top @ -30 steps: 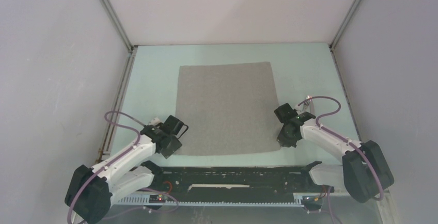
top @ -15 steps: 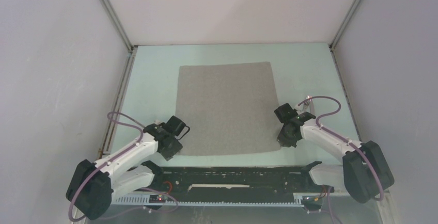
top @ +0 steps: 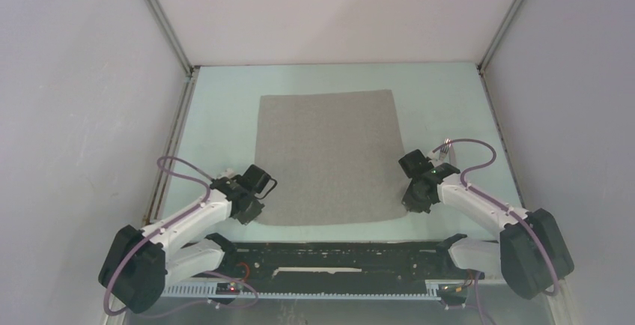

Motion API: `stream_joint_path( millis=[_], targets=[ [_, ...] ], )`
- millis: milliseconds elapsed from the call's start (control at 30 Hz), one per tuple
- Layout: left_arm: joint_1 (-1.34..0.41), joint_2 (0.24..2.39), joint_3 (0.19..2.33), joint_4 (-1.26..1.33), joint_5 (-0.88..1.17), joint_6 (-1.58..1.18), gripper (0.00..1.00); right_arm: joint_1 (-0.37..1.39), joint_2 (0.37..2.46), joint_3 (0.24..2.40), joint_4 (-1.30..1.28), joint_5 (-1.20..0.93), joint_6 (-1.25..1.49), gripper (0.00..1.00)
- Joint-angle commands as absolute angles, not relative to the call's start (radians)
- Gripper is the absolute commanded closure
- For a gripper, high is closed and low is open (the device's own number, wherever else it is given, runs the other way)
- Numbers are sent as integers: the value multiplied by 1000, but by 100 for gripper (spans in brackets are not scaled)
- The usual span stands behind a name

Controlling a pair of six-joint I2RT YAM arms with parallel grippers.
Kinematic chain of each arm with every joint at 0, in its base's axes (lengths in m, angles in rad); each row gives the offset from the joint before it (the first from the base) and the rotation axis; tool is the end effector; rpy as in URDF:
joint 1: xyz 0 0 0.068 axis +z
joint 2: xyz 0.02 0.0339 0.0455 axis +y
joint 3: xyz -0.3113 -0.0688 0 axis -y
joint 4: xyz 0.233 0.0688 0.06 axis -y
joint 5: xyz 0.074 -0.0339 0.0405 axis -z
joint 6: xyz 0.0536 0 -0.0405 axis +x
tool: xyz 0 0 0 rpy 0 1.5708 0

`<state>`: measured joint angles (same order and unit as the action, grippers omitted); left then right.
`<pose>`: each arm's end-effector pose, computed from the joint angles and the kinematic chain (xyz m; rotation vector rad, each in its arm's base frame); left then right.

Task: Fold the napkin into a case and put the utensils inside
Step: Pick up the flattened napkin from the center of the board.

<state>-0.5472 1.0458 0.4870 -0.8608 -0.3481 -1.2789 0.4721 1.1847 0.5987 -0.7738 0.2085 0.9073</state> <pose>0.1052 -0.0427 0.1873 -1.0261 2.5753 0.1318 0.1445 0.0613 0.1994 0.6454 2.7729 -0.0380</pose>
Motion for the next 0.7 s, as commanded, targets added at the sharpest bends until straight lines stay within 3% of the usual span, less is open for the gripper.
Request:
stream_joint_path(
  millis=[0, 67, 200, 333, 667],
  targets=[
    [-541, 1036, 451, -767, -352, -1266, 93, 479, 1170, 631, -772, 238, 907, 100],
    [-543, 1012, 447, -769, -345, -1265, 100, 479, 1172, 631, -772, 238, 905, 100],
    [-543, 951, 445, -793, -346, -1269, 100, 479, 1167, 633, -772, 242, 899, 100],
    [-543, 969, 483, -887, -313, -1279, 65, 479, 1164, 639, -769, 240, 894, 100],
    [-557, 1024, 514, -934, -303, -1281, 49, 479, 1153, 639, -775, 247, 893, 100]
  ],
)
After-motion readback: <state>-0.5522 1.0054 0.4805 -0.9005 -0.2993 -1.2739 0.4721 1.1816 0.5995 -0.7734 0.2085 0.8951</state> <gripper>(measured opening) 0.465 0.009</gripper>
